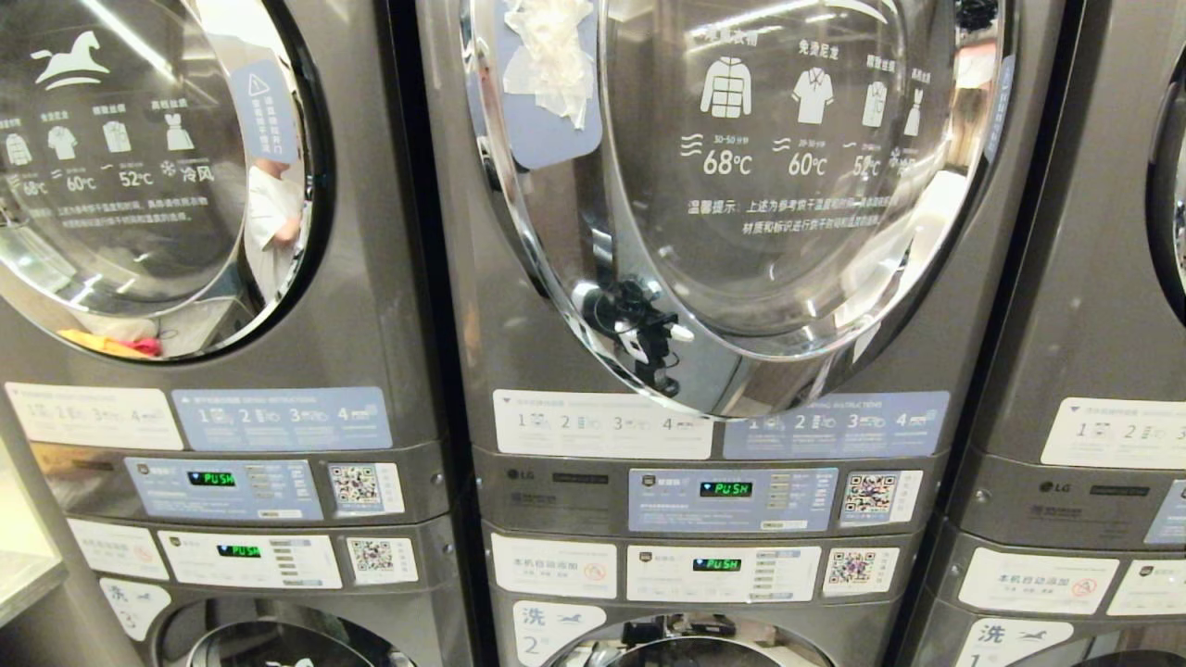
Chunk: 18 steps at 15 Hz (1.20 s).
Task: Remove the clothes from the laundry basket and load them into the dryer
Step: Open the dryer
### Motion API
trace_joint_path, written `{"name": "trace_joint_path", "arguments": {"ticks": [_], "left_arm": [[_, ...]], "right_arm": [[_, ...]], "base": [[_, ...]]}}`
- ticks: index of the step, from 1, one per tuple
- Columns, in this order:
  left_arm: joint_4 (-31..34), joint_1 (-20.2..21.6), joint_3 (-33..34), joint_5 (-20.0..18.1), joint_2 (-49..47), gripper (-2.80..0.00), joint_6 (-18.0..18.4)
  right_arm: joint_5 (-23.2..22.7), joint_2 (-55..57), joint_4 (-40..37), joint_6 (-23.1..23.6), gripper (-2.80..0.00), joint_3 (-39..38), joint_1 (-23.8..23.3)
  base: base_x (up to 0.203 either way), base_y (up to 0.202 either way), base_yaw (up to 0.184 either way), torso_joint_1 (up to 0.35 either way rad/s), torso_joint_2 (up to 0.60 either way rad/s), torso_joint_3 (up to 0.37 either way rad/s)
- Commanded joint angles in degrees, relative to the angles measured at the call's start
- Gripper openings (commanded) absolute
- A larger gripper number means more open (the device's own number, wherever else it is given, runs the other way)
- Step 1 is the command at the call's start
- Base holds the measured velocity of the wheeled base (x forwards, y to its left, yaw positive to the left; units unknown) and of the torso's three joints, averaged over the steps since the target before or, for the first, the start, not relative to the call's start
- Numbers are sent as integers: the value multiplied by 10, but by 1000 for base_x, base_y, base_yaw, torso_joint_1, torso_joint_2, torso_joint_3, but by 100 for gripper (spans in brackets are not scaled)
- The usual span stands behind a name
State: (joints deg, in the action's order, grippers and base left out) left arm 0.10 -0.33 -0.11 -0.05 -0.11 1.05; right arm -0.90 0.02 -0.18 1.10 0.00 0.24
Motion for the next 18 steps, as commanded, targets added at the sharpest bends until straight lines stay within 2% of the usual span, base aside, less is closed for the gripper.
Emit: {"name": "trace_joint_path", "arguments": {"ticks": [1, 3, 4, 6, 8, 10, 13, 18], "left_arm": [[0, 0, -1, -3, 0, -280, 3], [-8, 0, -28, -28, 0, -280, 29], [-4, 0, -60, -65, -2, -280, 31], [17, 0, -129, -169, -29, -280, 33], [23, -2, -180, -217, -86, -280, 25], [22, -10, -219, -250, -154, -280, 2], [1, -26, -270, -298, -283, -280, -13], [-172, -47, -365, -317, -560, -280, -43]], "right_arm": [[-1, -1, 1, 1, -280, 0, 0], [-1, -1, 1, 0, -280, 0, 0], [-1, -1, 0, 0, -280, 0, 1], [-1, -1, 1, 7, -280, 0, 0], [-2, -1, 1, 7, -280, 0, 0], [-2, -1, 1, 6, -280, 0, 0], [-2, -1, 1, 6, -280, 0, 0], [-2, -1, 1, 7, -280, 0, 0]], "base": [[0, 0, 0, 0, 0, 0], [0, 0, 0, 0, 0, 0], [0, 0, 0, 0, 0, 0], [0, 0, 0, 0, 0, 0], [0, 0, 0, 0, 0, 0], [0, 0, 0, 0, 0, 0], [0, 0, 0, 0, 0, 0], [0, 0, 0, 0, 0, 0]]}}
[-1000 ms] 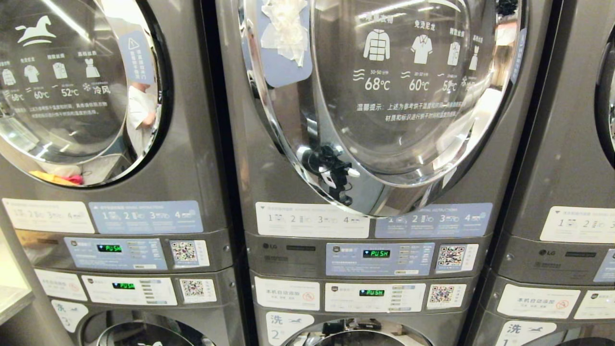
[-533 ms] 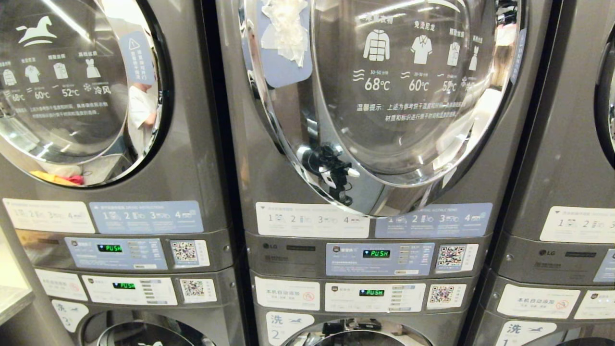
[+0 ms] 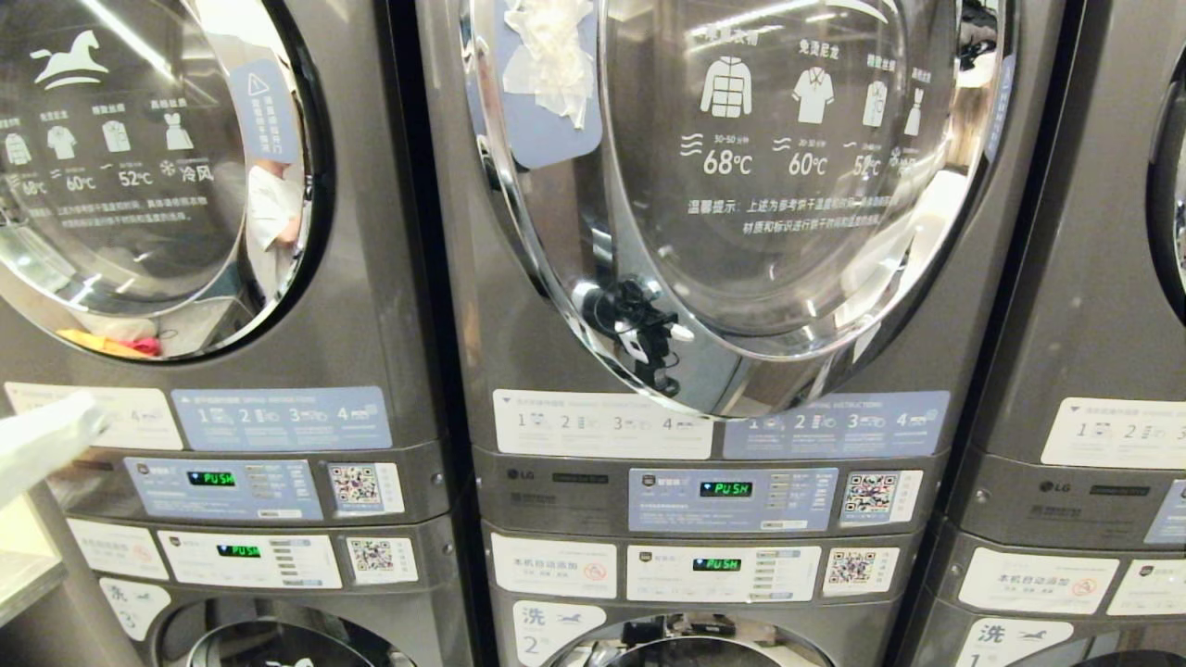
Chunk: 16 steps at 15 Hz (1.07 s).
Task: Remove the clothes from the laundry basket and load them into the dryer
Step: Open the dryer
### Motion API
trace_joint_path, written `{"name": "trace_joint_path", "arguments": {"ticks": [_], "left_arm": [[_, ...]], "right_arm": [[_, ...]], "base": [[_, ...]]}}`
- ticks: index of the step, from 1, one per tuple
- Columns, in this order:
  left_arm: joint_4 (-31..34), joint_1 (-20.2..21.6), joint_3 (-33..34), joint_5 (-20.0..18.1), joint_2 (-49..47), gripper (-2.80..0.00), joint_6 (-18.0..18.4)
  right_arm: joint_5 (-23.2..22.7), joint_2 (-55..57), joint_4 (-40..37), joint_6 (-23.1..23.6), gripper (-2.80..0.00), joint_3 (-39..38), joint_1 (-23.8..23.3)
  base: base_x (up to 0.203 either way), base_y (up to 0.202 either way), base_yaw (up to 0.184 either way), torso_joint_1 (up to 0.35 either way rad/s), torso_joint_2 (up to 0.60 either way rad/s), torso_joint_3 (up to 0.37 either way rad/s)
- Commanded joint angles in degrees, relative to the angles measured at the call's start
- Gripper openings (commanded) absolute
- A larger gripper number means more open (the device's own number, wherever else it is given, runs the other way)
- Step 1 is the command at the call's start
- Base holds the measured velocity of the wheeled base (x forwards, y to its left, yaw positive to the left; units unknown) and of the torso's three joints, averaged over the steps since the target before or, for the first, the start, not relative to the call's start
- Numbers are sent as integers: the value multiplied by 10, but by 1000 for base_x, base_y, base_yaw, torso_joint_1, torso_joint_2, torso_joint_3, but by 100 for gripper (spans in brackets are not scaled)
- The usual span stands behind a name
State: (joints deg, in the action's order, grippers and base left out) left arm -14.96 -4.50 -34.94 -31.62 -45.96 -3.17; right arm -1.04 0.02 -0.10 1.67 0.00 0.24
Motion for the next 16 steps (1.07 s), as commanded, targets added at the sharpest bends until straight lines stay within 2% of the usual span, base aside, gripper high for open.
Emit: {"name": "trace_joint_path", "arguments": {"ticks": [1, 3, 7, 9, 13, 16], "left_arm": [[-49, -16, -40, -3, -141, -280, -4], [-85, -36, -79, 0, -200, -280, -8], [-106, -64, -132, 7, -272, -280, -9], [-118, -102, -170, 7, -314, -280, -11], [-122, -208, -239, 7, -380, -280, -11], [-122, -223, -285, 18, -417, -280, -8]], "right_arm": [[0, -1, 0, 3, -280, 0, 0], [0, -1, 0, 3, -280, 0, 0], [0, -1, 0, 3, -280, 0, 0], [0, -1, 0, 3, -280, 0, 0], [0, -1, 0, 3, -280, 0, 0], [0, -1, 0, 3, -280, 0, 0]], "base": [[0, 0, 0, 0, 0, 0], [0, 0, 0, 0, 0, 0], [0, 0, 0, 0, 0, 0], [0, 0, 0, 0, 0, 0], [0, 0, 0, 0, 0, 0], [0, 0, 0, 0, 0, 0]]}}
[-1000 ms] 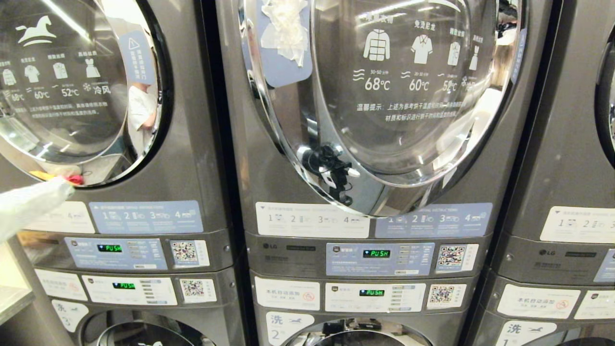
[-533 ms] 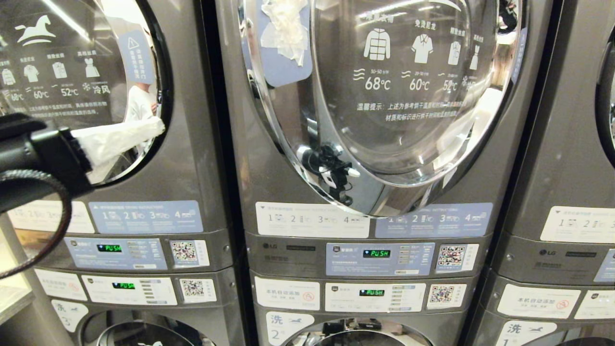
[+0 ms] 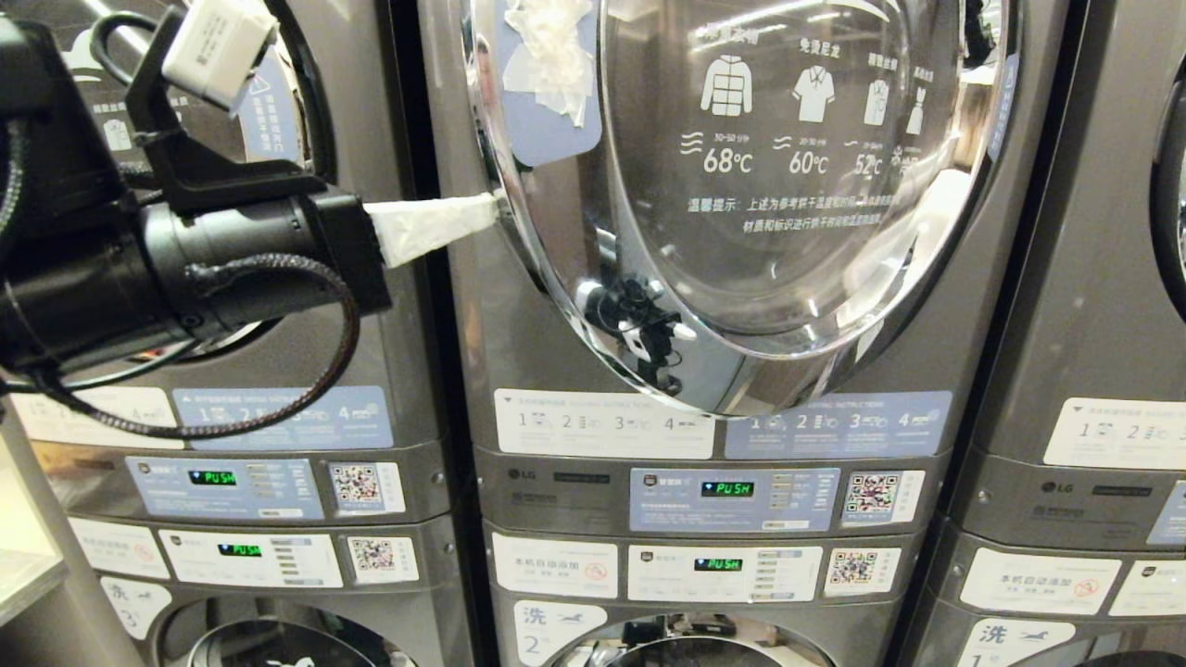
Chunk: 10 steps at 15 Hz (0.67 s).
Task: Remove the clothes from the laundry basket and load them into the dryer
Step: Open the dryer
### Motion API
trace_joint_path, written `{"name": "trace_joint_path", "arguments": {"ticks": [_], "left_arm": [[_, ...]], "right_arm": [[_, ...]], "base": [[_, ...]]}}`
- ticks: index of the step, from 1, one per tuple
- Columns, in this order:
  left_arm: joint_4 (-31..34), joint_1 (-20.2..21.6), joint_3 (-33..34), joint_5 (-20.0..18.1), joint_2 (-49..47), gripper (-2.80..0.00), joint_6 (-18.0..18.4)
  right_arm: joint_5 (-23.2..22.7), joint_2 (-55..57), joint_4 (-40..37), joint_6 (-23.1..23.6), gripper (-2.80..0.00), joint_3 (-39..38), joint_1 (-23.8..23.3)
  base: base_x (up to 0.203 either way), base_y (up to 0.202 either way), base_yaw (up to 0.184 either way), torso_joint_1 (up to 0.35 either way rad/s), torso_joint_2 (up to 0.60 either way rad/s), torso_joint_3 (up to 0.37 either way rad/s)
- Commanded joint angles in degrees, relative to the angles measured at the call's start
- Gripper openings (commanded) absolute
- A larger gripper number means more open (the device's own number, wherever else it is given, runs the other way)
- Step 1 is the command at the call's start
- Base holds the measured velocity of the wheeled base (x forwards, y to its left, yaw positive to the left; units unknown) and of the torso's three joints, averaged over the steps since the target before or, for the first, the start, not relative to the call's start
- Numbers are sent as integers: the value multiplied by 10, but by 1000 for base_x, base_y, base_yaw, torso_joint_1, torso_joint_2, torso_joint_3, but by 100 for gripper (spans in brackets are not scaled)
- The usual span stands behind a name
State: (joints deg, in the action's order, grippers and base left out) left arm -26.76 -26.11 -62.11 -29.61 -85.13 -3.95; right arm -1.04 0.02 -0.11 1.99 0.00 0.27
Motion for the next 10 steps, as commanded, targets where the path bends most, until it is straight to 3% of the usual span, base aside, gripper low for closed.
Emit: {"name": "trace_joint_path", "arguments": {"ticks": [1, 7, 10], "left_arm": [[-4, -7, -22, 8, -32, -280, 0], [-4, -7, -27, 28, -33, -280, 0], [-4, -44, -30, 25, -28, -280, -7]], "right_arm": [[0, -1, 0, 0, -280, 0, 0], [0, -1, -1, 0, -280, 0, 0], [0, -1, -1, 0, -280, 0, 0]], "base": [[0, 0, 0, 0, 0, 0], [0, 0, 0, 0, 0, 0], [0, 0, 0, 0, 0, 0]]}}
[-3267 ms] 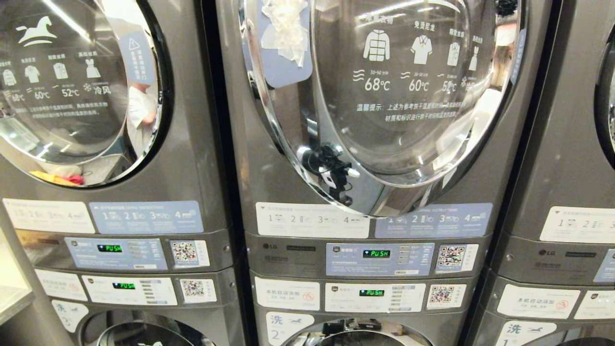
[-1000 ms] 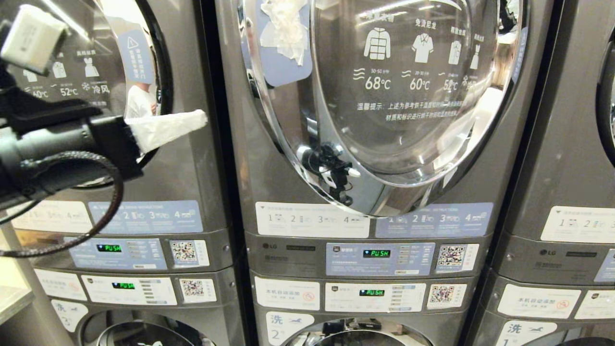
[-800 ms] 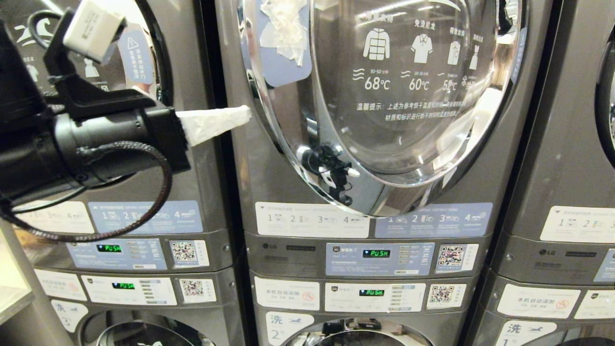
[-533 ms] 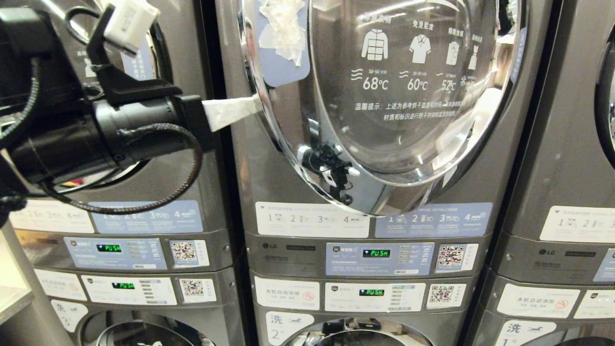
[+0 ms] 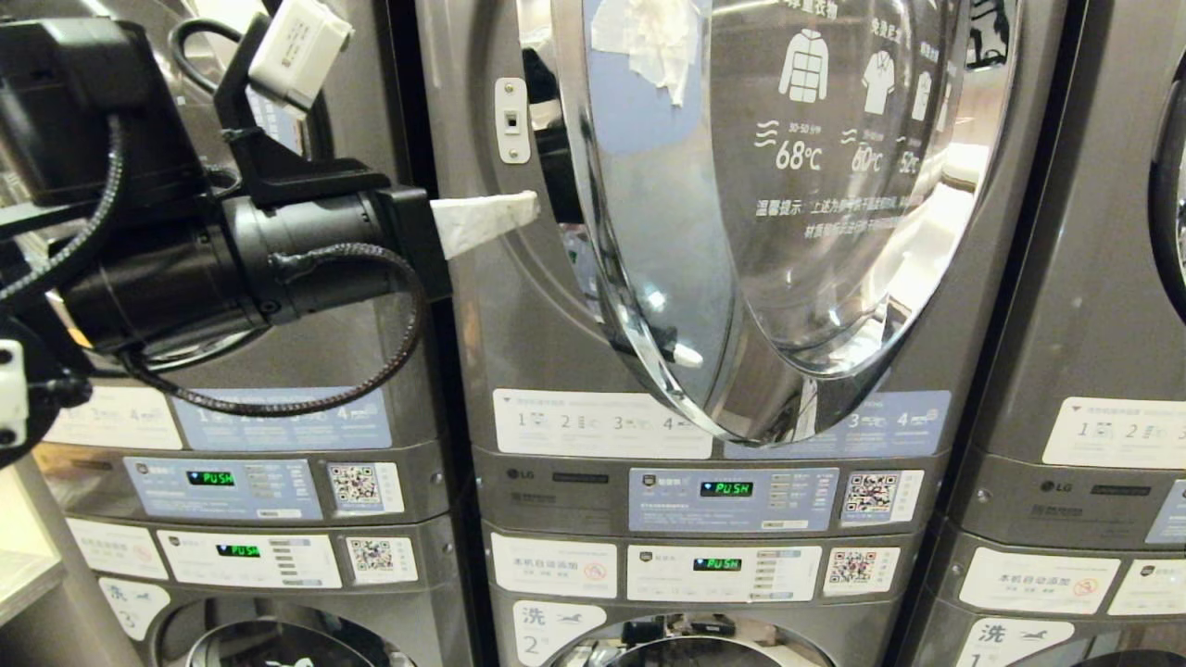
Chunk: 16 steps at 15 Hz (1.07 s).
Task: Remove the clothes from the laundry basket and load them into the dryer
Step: Open the dryer
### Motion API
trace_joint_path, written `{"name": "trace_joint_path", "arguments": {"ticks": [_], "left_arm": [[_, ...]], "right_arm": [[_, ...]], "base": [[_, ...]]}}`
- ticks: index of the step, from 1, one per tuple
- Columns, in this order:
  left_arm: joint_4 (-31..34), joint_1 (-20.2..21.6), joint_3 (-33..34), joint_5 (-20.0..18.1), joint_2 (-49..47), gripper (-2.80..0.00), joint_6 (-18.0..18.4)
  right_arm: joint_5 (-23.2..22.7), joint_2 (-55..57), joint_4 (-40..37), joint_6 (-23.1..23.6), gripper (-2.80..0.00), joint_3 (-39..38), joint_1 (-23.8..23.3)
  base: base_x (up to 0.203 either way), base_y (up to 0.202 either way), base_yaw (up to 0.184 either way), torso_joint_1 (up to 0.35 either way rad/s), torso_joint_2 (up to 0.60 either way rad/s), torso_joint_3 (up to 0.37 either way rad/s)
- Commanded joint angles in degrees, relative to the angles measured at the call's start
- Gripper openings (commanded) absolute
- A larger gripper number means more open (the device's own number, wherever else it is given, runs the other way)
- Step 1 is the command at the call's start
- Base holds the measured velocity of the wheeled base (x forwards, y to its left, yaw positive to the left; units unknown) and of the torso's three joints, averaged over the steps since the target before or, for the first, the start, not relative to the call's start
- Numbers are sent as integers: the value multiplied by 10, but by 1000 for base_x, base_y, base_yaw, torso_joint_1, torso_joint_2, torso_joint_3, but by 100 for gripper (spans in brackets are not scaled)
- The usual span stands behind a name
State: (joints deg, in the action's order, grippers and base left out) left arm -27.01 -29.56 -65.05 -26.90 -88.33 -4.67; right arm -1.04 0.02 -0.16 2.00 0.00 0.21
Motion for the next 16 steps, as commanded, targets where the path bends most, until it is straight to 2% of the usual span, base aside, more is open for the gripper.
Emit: {"name": "trace_joint_path", "arguments": {"ticks": [1, 3, 10, 16], "left_arm": [[-1, -28, -1, -2, 7, -280, -6], [-3, -68, -2, -2, 13, -280, -17], [-3, -185, -34, 0, 1, -280, -17], [-3, -267, -98, 3, -57, -280, -14]], "right_arm": [[0, -1, 0, 0, -280, 0, 1], [0, -1, 0, 0, -280, 0, 1], [0, -1, 0, 0, -280, 0, 1], [0, -1, 0, 0, -280, 0, 1]], "base": [[0, 0, 0, 0, 0, 0], [0, 0, 0, 0, 0, 0], [0, 0, 0, 0, 0, 0], [0, 0, 0, 0, 0, 0]]}}
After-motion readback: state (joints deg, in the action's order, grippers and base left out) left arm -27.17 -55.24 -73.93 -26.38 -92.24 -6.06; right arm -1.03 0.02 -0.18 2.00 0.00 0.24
